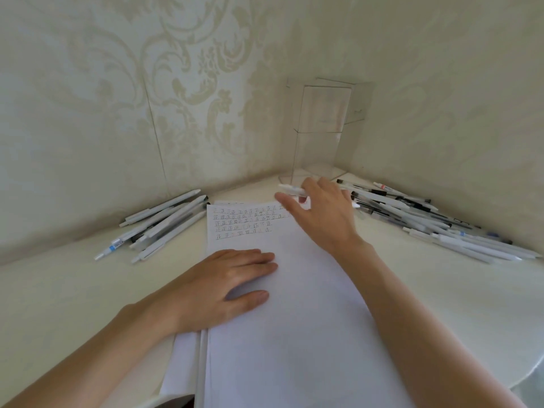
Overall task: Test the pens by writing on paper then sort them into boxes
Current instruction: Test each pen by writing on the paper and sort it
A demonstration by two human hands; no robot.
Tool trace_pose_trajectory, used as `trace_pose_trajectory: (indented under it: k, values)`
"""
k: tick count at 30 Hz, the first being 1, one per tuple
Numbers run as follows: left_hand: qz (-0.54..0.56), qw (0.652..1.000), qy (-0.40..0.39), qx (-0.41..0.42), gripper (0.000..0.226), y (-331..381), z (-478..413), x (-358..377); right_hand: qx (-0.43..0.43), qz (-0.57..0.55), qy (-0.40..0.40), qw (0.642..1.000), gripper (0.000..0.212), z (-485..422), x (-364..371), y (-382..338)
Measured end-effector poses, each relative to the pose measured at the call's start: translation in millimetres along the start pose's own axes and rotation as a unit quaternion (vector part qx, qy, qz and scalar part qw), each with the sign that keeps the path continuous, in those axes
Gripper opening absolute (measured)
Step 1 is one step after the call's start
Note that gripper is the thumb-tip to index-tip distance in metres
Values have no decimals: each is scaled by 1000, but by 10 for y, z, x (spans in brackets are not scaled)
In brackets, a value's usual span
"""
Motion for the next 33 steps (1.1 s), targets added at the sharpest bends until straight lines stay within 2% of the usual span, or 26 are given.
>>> trace_pose_trajectory:
  k: [2, 7, 11, 13, 15, 17, 19, 21, 22, 24, 26, 29, 33]
  values:
    - [-3, 1000, 1, 2, 72, -5, -2, 5, -18, 25, 6, 1000, 58, 17, 4, -91]
    - [0, 1000, 2, 3, 73, -6, -2, 2, -35, -1, 98, 995, 47, 60, 26, -135]
    - [1, 1000, 7, 6, 72, -4, 2, 4, -98, -45, 134, 985, 50, 44, -4, -179]
    - [0, 1000, 12, 9, 71, 0, 6, 1, -117, -102, 134, 979, 36, 40, -48, -206]
    - [4, 1000, 20, 12, 71, 8, 12, -11, -98, -193, 135, 967, 19, 69, -135, -225]
    - [8, 999, 25, 18, 68, 12, 15, -24, -23, -332, 87, 939, 24, 84, -190, -223]
    - [12, 999, 33, 23, 65, 16, 18, -33, 57, -405, 17, 912, 34, 88, -175, -235]
    - [13, 999, 37, 24, 62, 20, 21, -38, 109, -433, -81, 891, 52, 95, -92, -267]
    - [14, 999, 38, 25, 60, 27, 22, -41, 118, -440, -128, 881, 54, 106, -49, -296]
    - [14, 999, 42, 29, 54, 43, 23, -57, 108, -418, -187, 883, 38, 132, 79, -339]
    - [19, 999, 43, 28, 50, 58, 19, -68, 108, -374, -211, 897, 23, 141, 192, -314]
    - [20, 999, 41, 21, 50, 66, 9, -61, 131, -346, -214, 904, 27, 109, 274, -262]
    - [-13, 1000, 18, -22, 59, 21, -6, -13, 137, -349, -168, 912, 32, 70, 283, -277]
Point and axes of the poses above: each hand's wrist, its own z-axis away from the middle knuckle, its own x-axis out of the palm, y = z × x, the point moved 4 cm from there along -z, towards the middle knuckle, and after that the axes turned 11 degrees about z, right-handed, at the moved point
